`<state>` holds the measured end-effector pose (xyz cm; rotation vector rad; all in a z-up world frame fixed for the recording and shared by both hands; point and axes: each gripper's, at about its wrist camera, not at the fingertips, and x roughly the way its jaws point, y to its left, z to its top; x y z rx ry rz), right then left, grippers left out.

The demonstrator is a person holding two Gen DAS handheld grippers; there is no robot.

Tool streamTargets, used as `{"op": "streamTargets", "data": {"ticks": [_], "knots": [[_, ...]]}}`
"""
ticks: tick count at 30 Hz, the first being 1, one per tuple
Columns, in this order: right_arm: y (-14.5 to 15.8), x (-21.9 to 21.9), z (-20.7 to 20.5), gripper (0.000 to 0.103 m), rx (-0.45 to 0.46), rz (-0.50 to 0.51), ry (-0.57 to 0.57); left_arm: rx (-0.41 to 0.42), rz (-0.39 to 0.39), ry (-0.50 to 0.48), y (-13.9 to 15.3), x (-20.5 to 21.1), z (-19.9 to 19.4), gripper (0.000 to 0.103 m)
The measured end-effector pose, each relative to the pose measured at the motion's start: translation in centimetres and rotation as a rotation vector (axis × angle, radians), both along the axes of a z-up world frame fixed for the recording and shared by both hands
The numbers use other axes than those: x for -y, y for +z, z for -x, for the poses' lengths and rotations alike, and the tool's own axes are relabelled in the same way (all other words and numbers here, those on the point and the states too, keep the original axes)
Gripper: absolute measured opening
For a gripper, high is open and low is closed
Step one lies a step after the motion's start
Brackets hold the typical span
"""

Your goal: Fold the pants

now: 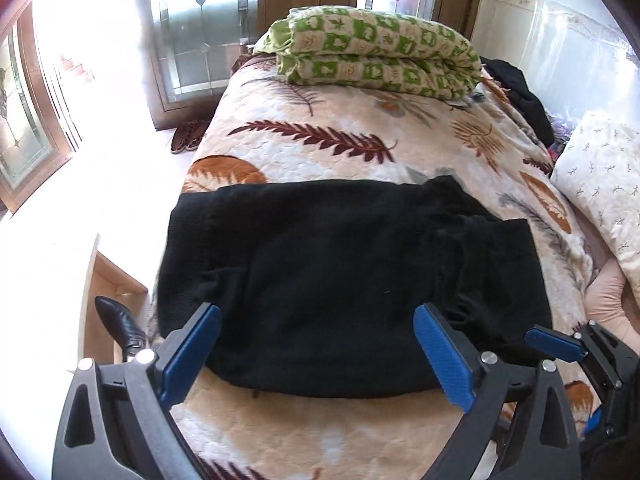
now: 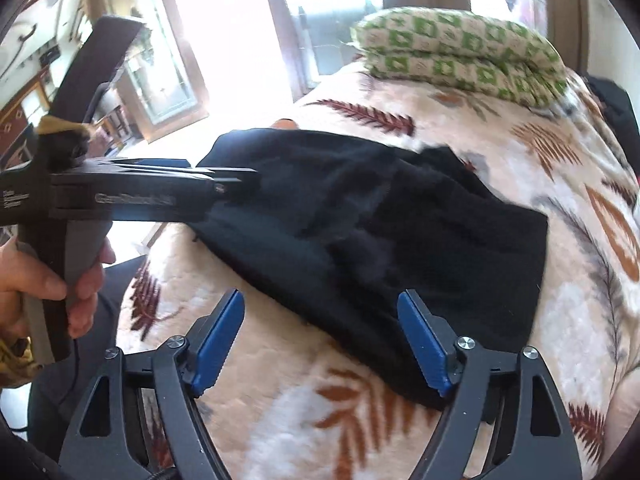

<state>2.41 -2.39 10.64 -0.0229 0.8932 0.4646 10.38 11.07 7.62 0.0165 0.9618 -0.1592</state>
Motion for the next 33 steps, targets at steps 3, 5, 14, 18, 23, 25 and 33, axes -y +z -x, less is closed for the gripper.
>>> {"op": "streamTargets", "data": {"ticks": [3,5,14,18,23,25,33], "knots": [[0.4,-2.1,0.1,0.080,0.028,0.012,0.049,-0.011,-0.007,-0.006,-0.3,-0.8,-0.4,0.098],[0.4,-3.5,0.0,0.080,0.037,0.015,0.084,-0.022,0.005,-0.012,-0.4,-1.6,-1.0,0.098],[-0.8,-7.5,-0.8,0.080,0.018,0.014,0.172,-0.087,0.102,0.032,-0.8,-6.2,-3.3,0.098],[-1.1,-7.9,-1.0,0.080,0.012,0.010,0.178,-0.092,0.146,0.048,-0.6,-7.8,-3.9,0.098],[-1.2,-8.2,-1.4,0.080,0.010,0.013,0.185,-0.109,0.179,0.071,-0.7,-9.5,-4.7,0.098],[-1.1,-8.4,-1.6,0.080,0.011,0.009,0.187,-0.111,0.183,0.079,-0.7,-10.0,-4.9,0.098],[-0.8,-9.7,-2.2,0.080,0.026,0.022,0.216,-0.135,0.195,0.084,-1.6,-10.9,-5.5,0.098]]}}
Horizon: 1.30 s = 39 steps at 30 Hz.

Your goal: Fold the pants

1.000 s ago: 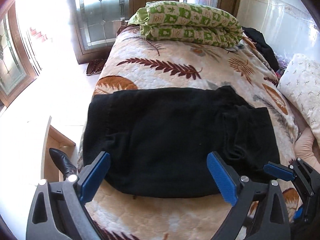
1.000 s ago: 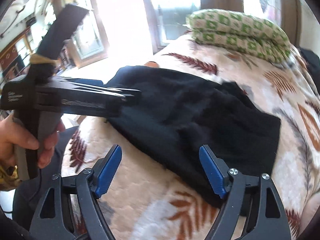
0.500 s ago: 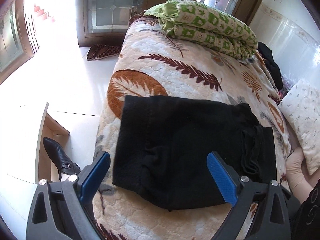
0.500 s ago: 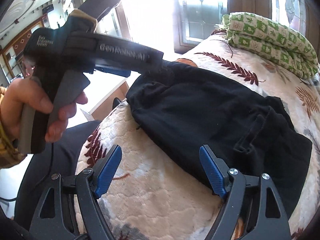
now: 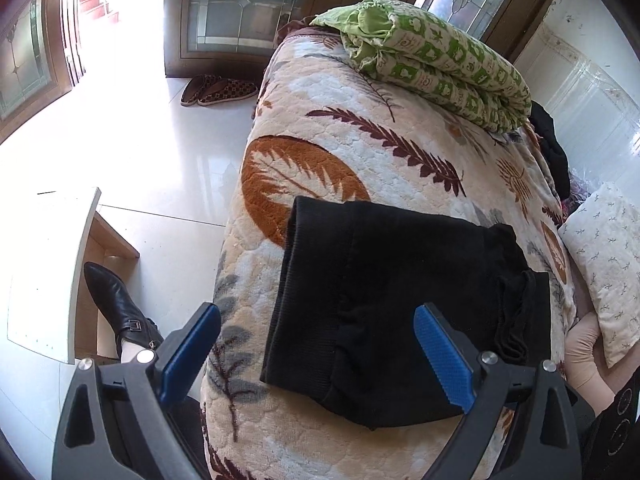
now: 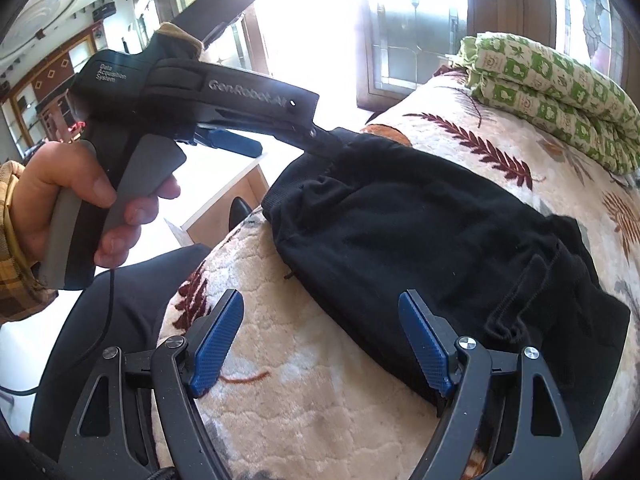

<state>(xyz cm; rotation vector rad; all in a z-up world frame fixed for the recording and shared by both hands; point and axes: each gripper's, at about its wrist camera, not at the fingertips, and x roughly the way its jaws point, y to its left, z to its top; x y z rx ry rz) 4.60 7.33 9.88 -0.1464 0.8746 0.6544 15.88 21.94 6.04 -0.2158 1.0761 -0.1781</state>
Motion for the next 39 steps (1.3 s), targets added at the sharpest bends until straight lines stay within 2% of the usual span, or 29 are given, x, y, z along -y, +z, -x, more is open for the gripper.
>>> {"op": "streamTargets", "data": {"ticks": [5,8,12,15,18,20,24,25,26,29,35,39], "knots": [[-0.1,-1.4,-0.4,0.080,0.019,0.016,0.023,-0.023,0.007,-0.006,-1.0,-0.3,-0.8,0.098],[-0.3,-2.7,-0.4,0.080,0.050,0.046,0.051,-0.044,0.044,0.002,-1.7,-1.1,-1.6,0.098],[-1.5,-5.1,-0.7,0.074,0.062,0.106,0.112,-0.086,0.095,0.018,-3.0,-2.0,-2.6,0.085],[-2.2,-6.6,-0.7,0.072,0.109,0.173,0.146,-0.119,0.127,0.026,-4.2,-2.7,-3.4,0.083],[-3.1,-8.3,-0.8,0.061,0.180,0.271,0.189,-0.139,0.175,0.017,-5.1,-3.1,-3.7,0.083],[-3.7,-9.4,-1.3,0.048,0.212,0.336,0.201,-0.149,0.201,0.010,-5.5,-3.3,-3.8,0.084],[-4.6,-10.4,-2.2,0.044,0.275,0.390,0.195,-0.160,0.209,-0.005,-5.6,-3.3,-4.1,0.083],[-4.8,-10.7,-2.3,0.038,0.293,0.405,0.194,-0.164,0.207,-0.010,-5.5,-3.3,-4.2,0.083],[-4.7,-10.8,-2.2,0.028,0.310,0.415,0.189,-0.166,0.204,-0.012,-5.4,-3.3,-4.2,0.083],[-3.9,-9.8,-1.8,0.017,0.323,0.376,0.168,-0.169,0.213,-0.014,-5.0,-3.6,-4.0,0.085],[-1.3,-7.6,-1.6,0.013,0.300,0.261,0.127,-0.187,0.256,-0.003,-4.5,-3.5,-3.2,0.088],[-0.4,-6.8,-2.4,0.013,0.279,0.207,0.111,-0.194,0.341,0.017,-4.3,-3.6,-2.8,0.088]]}}
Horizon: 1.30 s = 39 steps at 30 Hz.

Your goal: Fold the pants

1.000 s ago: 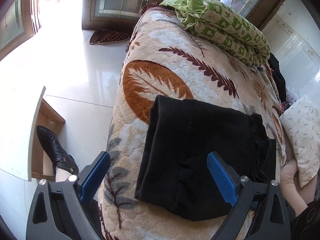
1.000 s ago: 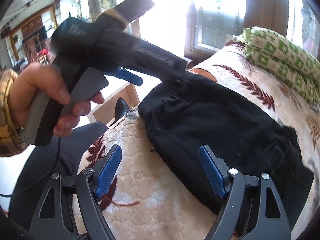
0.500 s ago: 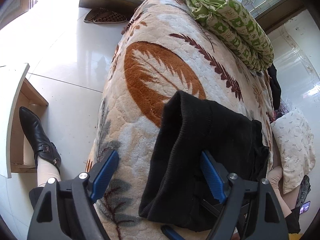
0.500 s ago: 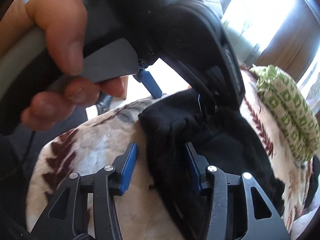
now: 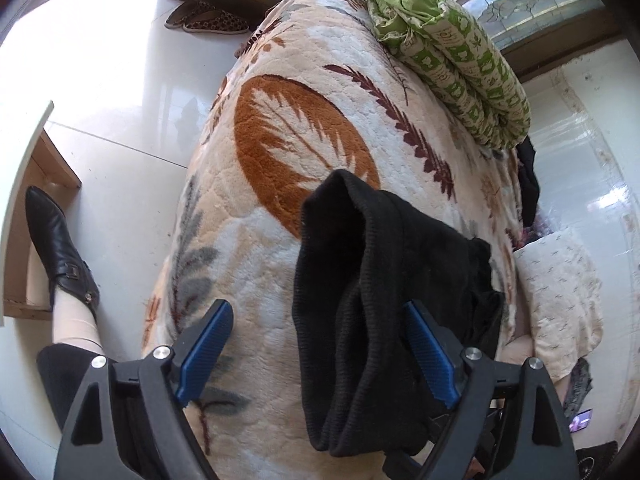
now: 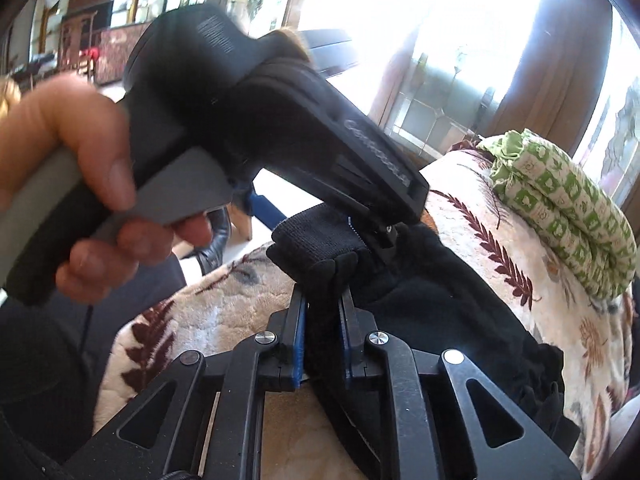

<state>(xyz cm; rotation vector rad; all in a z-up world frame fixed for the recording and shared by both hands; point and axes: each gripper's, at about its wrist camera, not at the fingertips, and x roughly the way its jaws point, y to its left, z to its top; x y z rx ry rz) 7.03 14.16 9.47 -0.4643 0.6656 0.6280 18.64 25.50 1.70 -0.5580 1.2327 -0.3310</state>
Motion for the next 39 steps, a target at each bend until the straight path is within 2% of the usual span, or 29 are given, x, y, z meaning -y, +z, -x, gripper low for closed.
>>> {"op": "streamTargets", "data": {"ticks": [6,8,10,14,16,21,29,39], "knots": [[0.6,0.4,0.6,0.013,-0.005,-0.042,-0.010,-0.002,0.021,0.021,0.2,1.3,0.0,0.086],[0.7,0.7,0.7,0.013,-0.006,-0.050,-0.013,0.004,0.033,0.019,0.4,2.0,0.0,0.083],[0.9,0.9,0.9,0.013,-0.006,-0.059,-0.017,0.016,0.046,0.029,0.9,2.3,0.0,0.069],[1.4,1.6,1.2,0.013,-0.007,-0.082,-0.029,0.048,0.098,0.084,2.4,1.6,0.3,0.054],[1.7,1.9,1.3,0.013,-0.010,-0.099,-0.039,0.067,0.112,0.096,3.3,1.4,0.5,0.042],[2.4,2.8,1.7,0.013,-0.021,-0.143,-0.066,0.106,0.048,0.061,5.1,3.0,1.0,0.024],[3.9,5.4,2.8,0.013,-0.015,-0.204,-0.123,0.190,-0.042,-0.012,8.5,6.9,2.2,0.021],[5.5,10.7,4.0,0.013,-0.021,-0.285,-0.219,0.246,-0.082,-0.128,11.9,13.5,2.9,0.021]]}}
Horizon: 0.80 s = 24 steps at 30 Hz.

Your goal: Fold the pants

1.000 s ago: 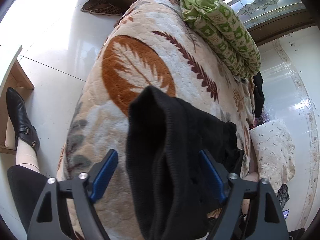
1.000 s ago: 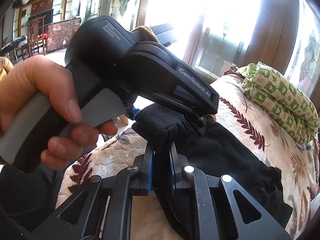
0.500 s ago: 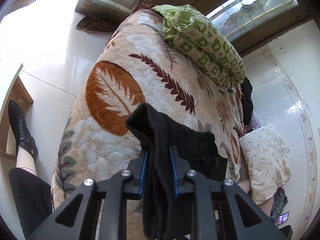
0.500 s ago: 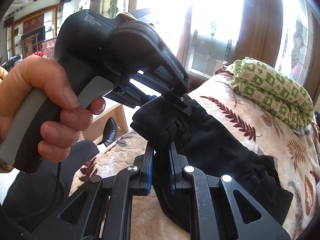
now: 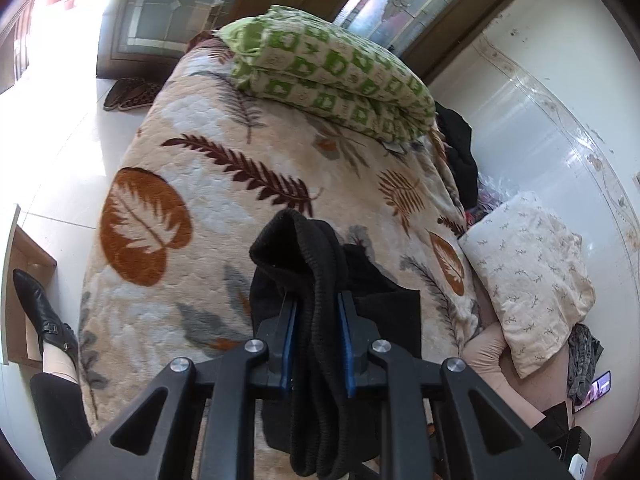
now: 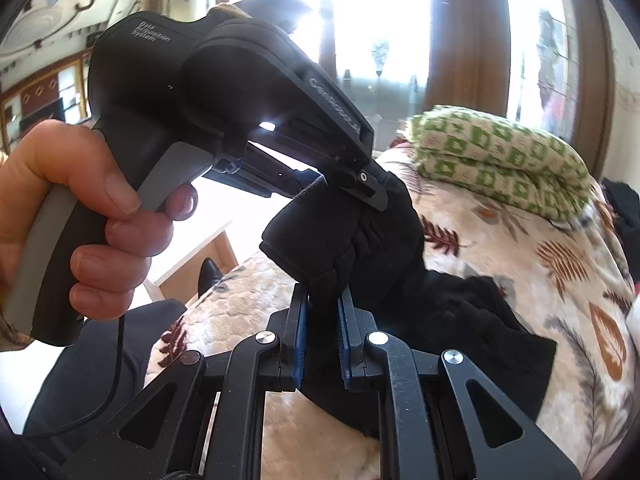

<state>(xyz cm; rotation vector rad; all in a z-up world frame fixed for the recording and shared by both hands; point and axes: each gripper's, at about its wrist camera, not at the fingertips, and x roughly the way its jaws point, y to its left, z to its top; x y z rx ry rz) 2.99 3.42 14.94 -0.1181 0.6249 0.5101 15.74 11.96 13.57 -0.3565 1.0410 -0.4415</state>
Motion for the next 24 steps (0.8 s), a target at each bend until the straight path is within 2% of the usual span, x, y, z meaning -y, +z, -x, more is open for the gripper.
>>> {"op": "streamTargets", "data": {"ticks": [5,13,18,20,24], "knots": [[-0.2,3.8,0.1,0.013,-0.069,-0.099,-0.064,0.001,-0.031,-0.055,0.3,4.2,0.4,0.021],[-1.1,8.4,1.2,0.013,-0.103,-0.134,-0.169,-0.018,-0.084,-0.142,-0.8,11.2,0.4,0.021],[-2.8,11.8,1.0,0.013,-0.177,-0.204,-0.241,-0.035,-0.148,-0.190,-2.6,15.7,0.1,0.021],[-3.7,13.2,0.9,0.013,-0.211,-0.240,-0.273,-0.043,-0.182,-0.213,-3.6,17.5,-0.1,0.023],[-6.1,15.1,0.3,0.013,-0.294,-0.304,-0.322,-0.075,-0.231,-0.263,-5.8,20.4,-0.6,0.040]]}}
